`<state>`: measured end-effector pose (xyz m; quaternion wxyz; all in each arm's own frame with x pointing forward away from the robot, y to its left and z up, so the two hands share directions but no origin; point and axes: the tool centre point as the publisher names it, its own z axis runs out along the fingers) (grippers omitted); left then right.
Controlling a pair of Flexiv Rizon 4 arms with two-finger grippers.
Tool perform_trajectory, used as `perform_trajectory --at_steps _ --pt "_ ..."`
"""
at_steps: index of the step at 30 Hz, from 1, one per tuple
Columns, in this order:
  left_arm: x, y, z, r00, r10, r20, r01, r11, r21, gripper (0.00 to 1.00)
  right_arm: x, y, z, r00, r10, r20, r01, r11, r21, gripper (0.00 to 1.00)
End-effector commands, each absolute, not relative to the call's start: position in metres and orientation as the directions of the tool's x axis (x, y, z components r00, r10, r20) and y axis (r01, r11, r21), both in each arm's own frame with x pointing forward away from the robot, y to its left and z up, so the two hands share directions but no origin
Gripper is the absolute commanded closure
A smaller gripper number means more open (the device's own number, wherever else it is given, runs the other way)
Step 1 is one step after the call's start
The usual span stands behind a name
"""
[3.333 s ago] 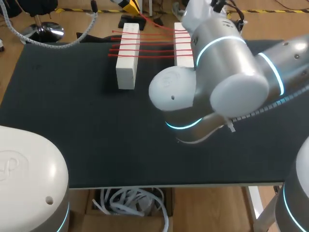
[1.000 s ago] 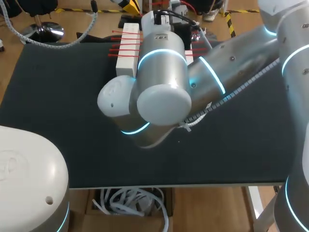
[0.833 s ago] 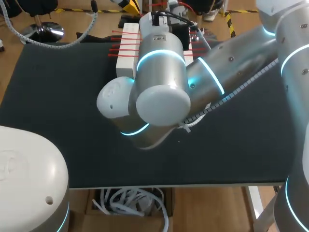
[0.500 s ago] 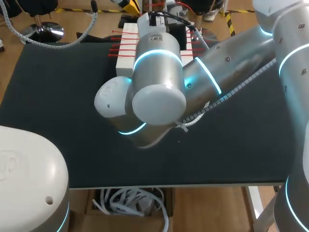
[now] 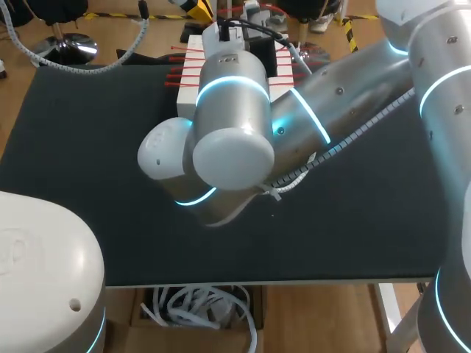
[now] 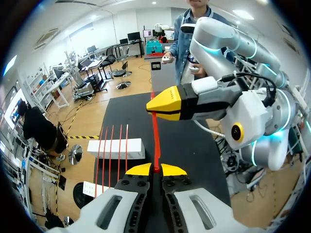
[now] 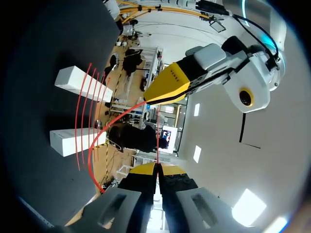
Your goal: Grab the tape and strap the tape.
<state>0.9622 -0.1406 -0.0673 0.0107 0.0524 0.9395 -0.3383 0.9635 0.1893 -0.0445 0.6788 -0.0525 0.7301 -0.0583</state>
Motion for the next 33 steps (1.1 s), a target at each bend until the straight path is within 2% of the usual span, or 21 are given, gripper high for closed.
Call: perform_trajectory --at_steps 1,33 --pt "0.962 -0.141 -0.066 -0.994 0.091 -0.053 0.104 0.768 -0.631 1.0 0.965 0.19 -0.044 -0.076 -0.161 -0.984 0.006 0.987 -0.162 1.0" --pt "0.962 -0.141 -0.066 -0.994 0.091 -0.053 0.104 0.768 -0.631 1.0 0.967 0.205 -0.048 -0.084 -0.173 -0.981 0.004 0.985 -0.174 1.0"
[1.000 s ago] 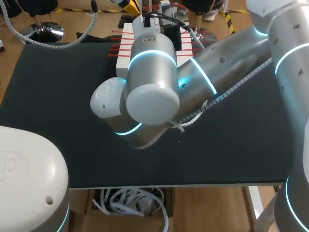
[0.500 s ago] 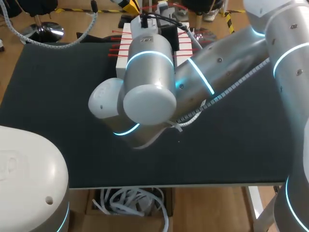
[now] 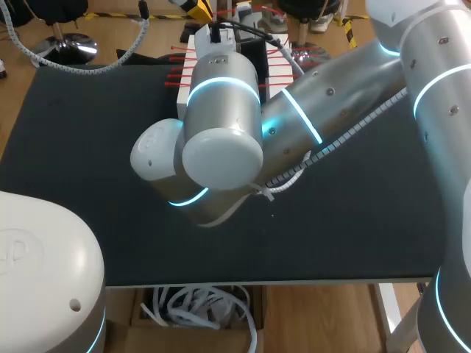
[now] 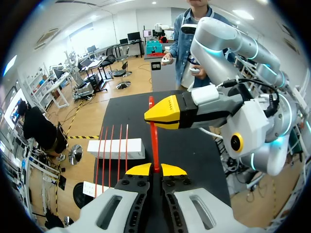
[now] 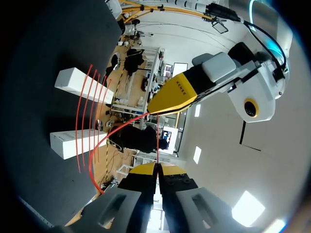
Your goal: Grab the tape and strap the tape.
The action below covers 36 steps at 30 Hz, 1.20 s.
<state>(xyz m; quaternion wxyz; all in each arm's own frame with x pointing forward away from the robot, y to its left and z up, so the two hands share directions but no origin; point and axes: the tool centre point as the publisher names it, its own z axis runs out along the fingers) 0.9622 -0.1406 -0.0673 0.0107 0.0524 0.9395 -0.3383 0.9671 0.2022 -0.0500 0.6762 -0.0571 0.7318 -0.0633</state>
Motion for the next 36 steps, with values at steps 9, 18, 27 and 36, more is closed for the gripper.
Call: perform_trajectory --at_steps 9,18,27,36 --pt "0.962 -0.141 -0.066 -0.994 0.091 -0.053 0.104 0.768 -0.631 1.0 0.968 0.21 -0.049 -0.085 -0.178 -0.98 0.0 0.984 -0.178 1.0" --pt "0.962 -0.141 -0.066 -0.994 0.091 -0.053 0.104 0.768 -0.631 1.0 0.966 0.219 -0.053 -0.089 -0.185 -0.979 -0.015 0.983 -0.184 1.0" --pt "0.962 -0.141 -0.066 -0.994 0.091 -0.053 0.104 0.768 -0.631 1.0 0.967 0.23 -0.054 -0.092 -0.188 -0.978 -0.021 0.982 -0.187 1.0" --pt "0.962 -0.141 -0.066 -0.994 0.091 -0.053 0.104 0.768 -0.631 1.0 0.968 0.239 -0.055 -0.091 -0.195 -0.976 -0.03 0.981 -0.194 1.0"
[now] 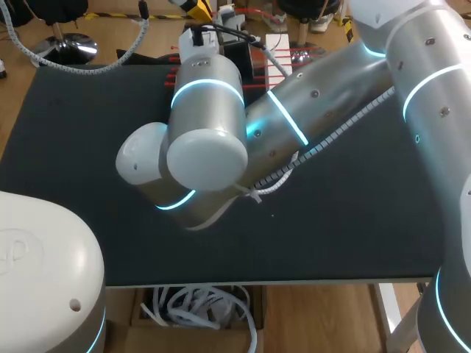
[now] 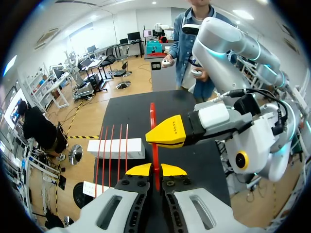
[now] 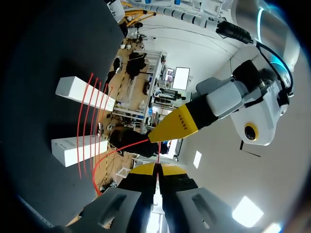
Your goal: Grab the tape and strap the tape.
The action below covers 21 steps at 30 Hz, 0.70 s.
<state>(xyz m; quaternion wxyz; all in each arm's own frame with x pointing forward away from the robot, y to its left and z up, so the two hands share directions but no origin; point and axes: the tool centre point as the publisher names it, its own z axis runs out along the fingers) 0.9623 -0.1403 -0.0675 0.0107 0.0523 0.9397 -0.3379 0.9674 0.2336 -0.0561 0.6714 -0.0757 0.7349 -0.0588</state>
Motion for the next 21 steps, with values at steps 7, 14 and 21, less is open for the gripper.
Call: perform_trajectory --at_steps 7,14,21 --pt "0.9622 -0.1407 -0.0664 -0.994 0.091 -0.053 0.104 0.768 -0.631 1.0 0.9678 0.2433 -0.0549 -0.09 -0.199 -0.976 -0.035 0.98 -0.197 1.0" --pt "0.9622 -0.1407 -0.0664 -0.994 0.091 -0.053 0.104 0.768 -0.631 1.0 0.9674 0.2469 -0.056 -0.092 -0.202 -0.975 -0.034 0.979 -0.2 1.0" --pt "0.9622 -0.1407 -0.0664 -0.994 0.091 -0.053 0.104 0.768 -0.631 1.0 0.9657 0.246 -0.0545 -0.091 -0.203 -0.975 -0.022 0.979 -0.202 1.0"
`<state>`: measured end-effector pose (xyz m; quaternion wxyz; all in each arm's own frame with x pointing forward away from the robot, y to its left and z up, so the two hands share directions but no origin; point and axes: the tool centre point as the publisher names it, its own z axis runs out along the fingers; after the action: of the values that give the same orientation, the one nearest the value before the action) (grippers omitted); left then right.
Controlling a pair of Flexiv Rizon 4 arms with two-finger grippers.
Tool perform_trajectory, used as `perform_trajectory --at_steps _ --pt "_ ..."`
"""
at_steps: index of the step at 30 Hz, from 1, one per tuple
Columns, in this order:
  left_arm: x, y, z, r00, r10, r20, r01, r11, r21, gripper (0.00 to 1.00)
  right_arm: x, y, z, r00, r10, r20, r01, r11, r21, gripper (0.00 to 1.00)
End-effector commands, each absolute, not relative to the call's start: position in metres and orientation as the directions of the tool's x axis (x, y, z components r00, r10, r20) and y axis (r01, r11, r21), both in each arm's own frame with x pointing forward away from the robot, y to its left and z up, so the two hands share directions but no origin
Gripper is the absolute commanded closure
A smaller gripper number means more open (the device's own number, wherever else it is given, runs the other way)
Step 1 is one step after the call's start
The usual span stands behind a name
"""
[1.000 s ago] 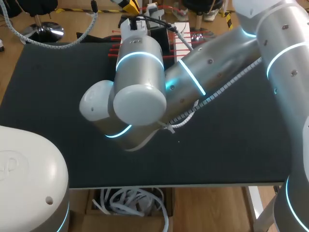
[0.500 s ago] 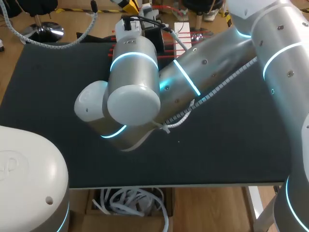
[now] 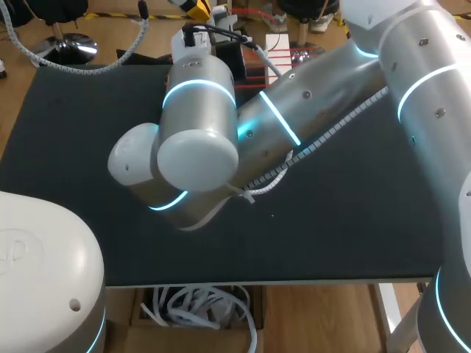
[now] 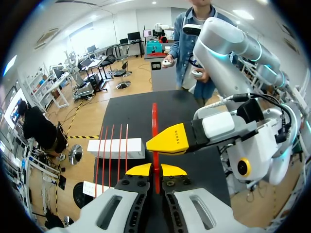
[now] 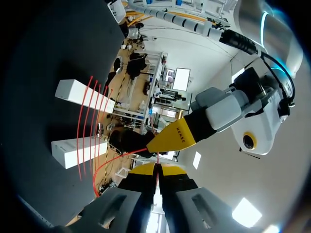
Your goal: Grab the tape and strap the tape.
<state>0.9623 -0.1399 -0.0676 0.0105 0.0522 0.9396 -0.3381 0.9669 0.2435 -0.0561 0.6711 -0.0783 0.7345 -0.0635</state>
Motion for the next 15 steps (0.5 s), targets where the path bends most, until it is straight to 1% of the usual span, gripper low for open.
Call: perform_trajectory --at_steps 1,2,3,5,6,7,12,15 --pt "0.962 -0.141 -0.066 -0.994 0.091 -0.053 0.104 0.768 -0.631 1.0 0.965 0.245 -0.054 -0.091 -0.203 -0.975 -0.021 0.979 -0.202 1.0" --pt "0.962 -0.141 -0.066 -0.994 0.091 -0.053 0.104 0.768 -0.631 1.0 0.964 0.244 -0.053 -0.09 -0.203 -0.975 -0.018 0.979 -0.202 1.0" --pt "0.962 -0.141 -0.066 -0.994 0.091 -0.053 0.104 0.768 -0.631 1.0 0.964 0.243 -0.052 -0.091 -0.202 -0.975 -0.017 0.979 -0.202 0.91" --pt "0.962 -0.141 -0.066 -0.994 0.091 -0.053 0.104 0.768 -0.631 1.0 0.963 0.24 -0.05 -0.092 -0.2 -0.976 -0.009 0.98 -0.2 0.64" --pt "0.962 -0.141 -0.066 -0.994 0.091 -0.053 0.104 0.768 -0.631 1.0 0.962 0.238 -0.048 -0.091 -0.198 -0.976 -0.007 0.98 -0.198 0.64" --pt "0.962 -0.141 -0.066 -0.994 0.091 -0.053 0.104 0.768 -0.631 1.0 0.96 0.237 -0.046 -0.09 -0.194 -0.977 -0.003 0.981 -0.194 0.71" --pt "0.962 -0.141 -0.066 -0.994 0.091 -0.053 0.104 0.768 -0.631 1.0 0.952 0.232 -0.036 -0.092 -0.168 -0.982 0.003 0.986 -0.169 0.66" --pt "0.962 -0.141 -0.066 -0.994 0.091 -0.053 0.104 0.768 -0.631 1.0 0.945 0.229 -0.031 -0.092 -0.153 -0.984 -0.001 0.988 -0.153 0.65"
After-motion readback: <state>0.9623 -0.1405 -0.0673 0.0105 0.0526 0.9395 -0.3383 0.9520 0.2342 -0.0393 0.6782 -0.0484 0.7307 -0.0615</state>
